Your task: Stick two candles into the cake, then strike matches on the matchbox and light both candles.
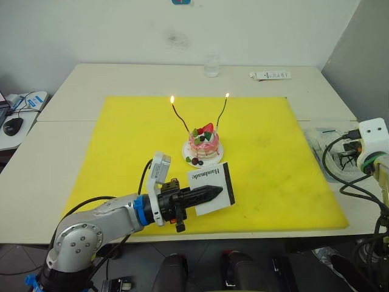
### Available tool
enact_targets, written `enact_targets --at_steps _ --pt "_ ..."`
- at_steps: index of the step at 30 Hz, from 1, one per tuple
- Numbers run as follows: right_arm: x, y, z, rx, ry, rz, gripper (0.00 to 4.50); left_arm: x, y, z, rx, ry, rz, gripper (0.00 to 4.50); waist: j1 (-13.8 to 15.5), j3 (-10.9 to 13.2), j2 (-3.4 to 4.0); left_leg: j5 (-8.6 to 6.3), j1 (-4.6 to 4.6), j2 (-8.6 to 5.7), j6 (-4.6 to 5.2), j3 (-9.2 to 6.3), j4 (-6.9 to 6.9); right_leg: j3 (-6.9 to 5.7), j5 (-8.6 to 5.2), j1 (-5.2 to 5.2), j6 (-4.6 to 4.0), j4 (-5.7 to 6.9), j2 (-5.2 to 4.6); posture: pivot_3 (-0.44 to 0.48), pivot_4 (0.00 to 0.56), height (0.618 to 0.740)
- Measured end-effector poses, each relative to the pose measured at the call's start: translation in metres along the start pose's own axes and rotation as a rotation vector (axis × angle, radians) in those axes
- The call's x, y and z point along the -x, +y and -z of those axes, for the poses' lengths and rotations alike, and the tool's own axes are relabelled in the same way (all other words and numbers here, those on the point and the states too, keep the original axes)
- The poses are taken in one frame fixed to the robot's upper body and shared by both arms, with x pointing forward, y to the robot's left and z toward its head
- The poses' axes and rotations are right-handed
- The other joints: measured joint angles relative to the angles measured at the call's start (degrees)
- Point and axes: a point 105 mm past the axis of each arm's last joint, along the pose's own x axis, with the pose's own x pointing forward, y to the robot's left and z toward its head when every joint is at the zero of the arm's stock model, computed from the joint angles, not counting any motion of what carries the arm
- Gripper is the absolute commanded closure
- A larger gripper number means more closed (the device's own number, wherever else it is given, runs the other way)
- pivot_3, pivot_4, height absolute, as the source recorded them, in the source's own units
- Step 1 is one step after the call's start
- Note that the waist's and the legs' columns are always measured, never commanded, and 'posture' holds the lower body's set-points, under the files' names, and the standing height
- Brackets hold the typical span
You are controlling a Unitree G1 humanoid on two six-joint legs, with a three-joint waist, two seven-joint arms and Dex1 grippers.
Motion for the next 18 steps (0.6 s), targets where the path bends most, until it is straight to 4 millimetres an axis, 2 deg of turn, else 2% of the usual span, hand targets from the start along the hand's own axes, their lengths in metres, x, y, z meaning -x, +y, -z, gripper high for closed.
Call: enact_targets --at_steps 7,8,11,13,15,16,17,18 --pt "-0.001 0.000 -0.002 0.006 -0.018 0.000 0.29 0.000 -0.003 0.001 0.000 -0.001 -0.004 4.50 0.00 -0.01 0.01 0.00 0.00 0.01 0.00 -0.01 0.00 -0.01 0.00 0.00 0.01 0.01 0.03 0.000 0.150 0.740" --pt "-0.001 -0.001 -0.004 0.012 -0.028 0.004 0.03 0.000 -0.003 0.001 0.000 -0.001 -0.007 4.50 0.00 -0.01 0.01 0.00 0.00 0.01 0.00 -0.01 0.00 0.00 0.00 0.00 0.01 0.01 0.03 0.000 0.150 0.740" --pt "-0.001 0.000 -0.017 0.044 -0.088 0.008 0.03 0.001 -0.001 0.002 0.000 0.004 -0.024 4.50 -0.05 -0.01 0.02 0.00 0.02 0.00 0.00 0.00 0.00 0.02 0.01 0.00 0.01 0.02 0.04 0.000 0.150 0.740" --pt "0.002 0.010 -0.032 0.107 -0.155 -0.046 0.03 0.002 0.003 0.004 0.007 0.015 -0.056 4.50 -0.08 -0.01 0.02 0.00 0.03 0.01 0.00 0.00 0.00 0.02 0.01 0.00 0.01 0.01 0.06 0.000 0.150 0.740" --pt "0.006 0.025 -0.049 0.152 -0.230 -0.126 0.03 0.004 0.009 0.005 0.016 0.025 -0.095 4.50 -0.09 -0.01 0.02 0.00 0.03 0.03 0.00 -0.04 0.00 -0.01 0.01 0.00 0.01 0.01 0.08 0.000 0.150 0.740" --pt "0.013 0.043 -0.061 0.189 -0.285 -0.227 0.03 0.005 0.014 0.008 0.032 0.038 -0.130 4.50 -0.06 -0.01 0.02 0.00 0.03 0.06 0.00 -0.08 -0.01 -0.04 0.00 0.01 0.01 0.02 0.08 0.000 0.150 0.740" --pt "0.015 0.050 -0.064 0.202 -0.300 -0.271 0.03 0.005 0.016 0.009 0.038 0.043 -0.140 4.50 -0.05 -0.01 0.03 0.00 0.02 0.06 0.00 -0.09 -0.01 -0.06 0.00 0.01 0.01 0.01 0.08 0.000 0.150 0.740" --pt "0.024 0.067 -0.068 0.238 -0.316 -0.384 0.03 0.004 0.018 0.011 0.048 0.056 -0.149 4.50 -0.01 0.00 0.04 0.00 0.01 0.08 0.00 -0.11 -0.02 -0.06 0.00 0.00 0.01 0.01 0.08 0.000 0.150 0.740"
